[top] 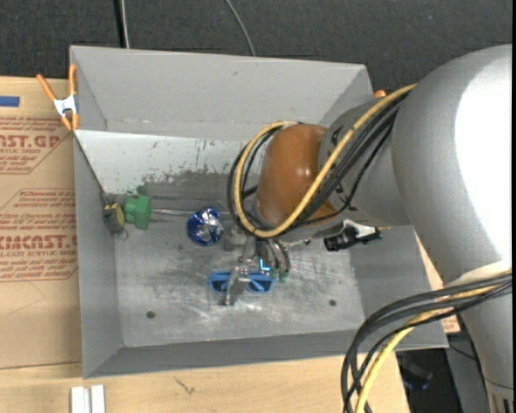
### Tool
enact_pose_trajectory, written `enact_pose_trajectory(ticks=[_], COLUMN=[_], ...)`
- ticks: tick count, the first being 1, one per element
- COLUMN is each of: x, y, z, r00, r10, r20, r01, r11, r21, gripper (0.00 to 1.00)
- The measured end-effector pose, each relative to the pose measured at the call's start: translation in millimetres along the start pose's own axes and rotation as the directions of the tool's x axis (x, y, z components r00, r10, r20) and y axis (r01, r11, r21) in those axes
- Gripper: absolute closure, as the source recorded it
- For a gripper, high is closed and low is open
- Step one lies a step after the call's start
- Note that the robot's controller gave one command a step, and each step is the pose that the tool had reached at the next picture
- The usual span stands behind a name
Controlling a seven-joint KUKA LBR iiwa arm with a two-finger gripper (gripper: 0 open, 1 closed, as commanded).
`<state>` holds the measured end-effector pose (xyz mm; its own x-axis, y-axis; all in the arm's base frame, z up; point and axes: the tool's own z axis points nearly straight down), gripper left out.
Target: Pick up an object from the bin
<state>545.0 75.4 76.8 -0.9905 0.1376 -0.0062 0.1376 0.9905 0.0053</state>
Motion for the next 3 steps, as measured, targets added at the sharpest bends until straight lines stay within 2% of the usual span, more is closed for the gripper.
enact_pose_trajectory(ticks=[1, 2, 3], x=[-0.9, 1.1, -0.8], y=[-0.3, -1.2, -0.9], z=[-1.4, 1.0, -1.2], r00=[1.0, 1.0, 1.0], r10=[0.001, 0.001, 0.001], r20=[0.002, -0.005, 0.001], r01=[-0.001, -0.001, -0.001], r11=[1.0, 1.0, 1.0], r21=[0.001, 0.003, 0.002], gripper=[1.0, 0.0, 1.0])
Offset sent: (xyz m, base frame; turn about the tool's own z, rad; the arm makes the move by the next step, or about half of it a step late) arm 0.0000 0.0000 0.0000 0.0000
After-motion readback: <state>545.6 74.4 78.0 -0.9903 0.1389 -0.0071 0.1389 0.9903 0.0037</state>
